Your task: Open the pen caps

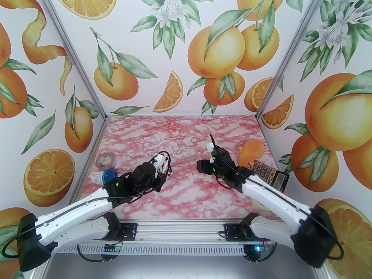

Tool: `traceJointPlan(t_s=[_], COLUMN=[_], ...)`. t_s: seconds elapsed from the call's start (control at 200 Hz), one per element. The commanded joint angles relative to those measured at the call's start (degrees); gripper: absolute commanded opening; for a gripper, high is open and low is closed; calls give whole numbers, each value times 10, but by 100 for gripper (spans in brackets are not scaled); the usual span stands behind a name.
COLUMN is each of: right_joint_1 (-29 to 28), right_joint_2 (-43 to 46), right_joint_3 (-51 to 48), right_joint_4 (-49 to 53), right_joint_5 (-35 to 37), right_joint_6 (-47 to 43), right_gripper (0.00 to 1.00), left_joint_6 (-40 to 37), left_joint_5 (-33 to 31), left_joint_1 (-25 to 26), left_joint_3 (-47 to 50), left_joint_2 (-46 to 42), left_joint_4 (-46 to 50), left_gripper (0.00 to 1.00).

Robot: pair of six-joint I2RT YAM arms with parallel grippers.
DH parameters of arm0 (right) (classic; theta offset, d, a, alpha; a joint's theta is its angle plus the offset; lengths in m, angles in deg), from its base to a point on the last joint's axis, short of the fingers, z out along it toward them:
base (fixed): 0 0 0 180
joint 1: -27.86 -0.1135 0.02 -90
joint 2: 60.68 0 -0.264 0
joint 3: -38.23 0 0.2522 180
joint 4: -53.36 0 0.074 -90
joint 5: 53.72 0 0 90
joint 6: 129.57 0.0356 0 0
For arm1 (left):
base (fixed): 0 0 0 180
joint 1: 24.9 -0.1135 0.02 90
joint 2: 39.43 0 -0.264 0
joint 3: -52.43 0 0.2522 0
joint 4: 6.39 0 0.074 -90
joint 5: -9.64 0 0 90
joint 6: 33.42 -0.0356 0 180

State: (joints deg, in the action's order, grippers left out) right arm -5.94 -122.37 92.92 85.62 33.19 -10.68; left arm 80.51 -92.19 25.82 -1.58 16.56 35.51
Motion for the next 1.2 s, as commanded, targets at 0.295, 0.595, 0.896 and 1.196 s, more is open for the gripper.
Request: traceJointPlan(t_s=[0.295, 0.595, 0.896, 1.196], right_joint_1=[-5, -4, -4, -4], right_joint_2=[58, 66, 74, 78], right_joint_3=[-4, -16, -22, -30], right_joint_4=[7, -1, 1, -1], right_joint_5=[-134, -144, -140, -133], right_joint_6=[-29, -32, -30, -27], right_gripper=[97, 100, 100, 100], left_joint_6=[8, -33, -44, -63], left_joint_5=[48, 97, 85, 48], left_joint_1=[-163, -279, -328, -331], left_joint_3=[61, 36, 10, -50], left_joint_2=[37, 147, 215, 263], left_joint_4=[22, 13, 0, 31], left_gripper=[0, 0, 0, 0])
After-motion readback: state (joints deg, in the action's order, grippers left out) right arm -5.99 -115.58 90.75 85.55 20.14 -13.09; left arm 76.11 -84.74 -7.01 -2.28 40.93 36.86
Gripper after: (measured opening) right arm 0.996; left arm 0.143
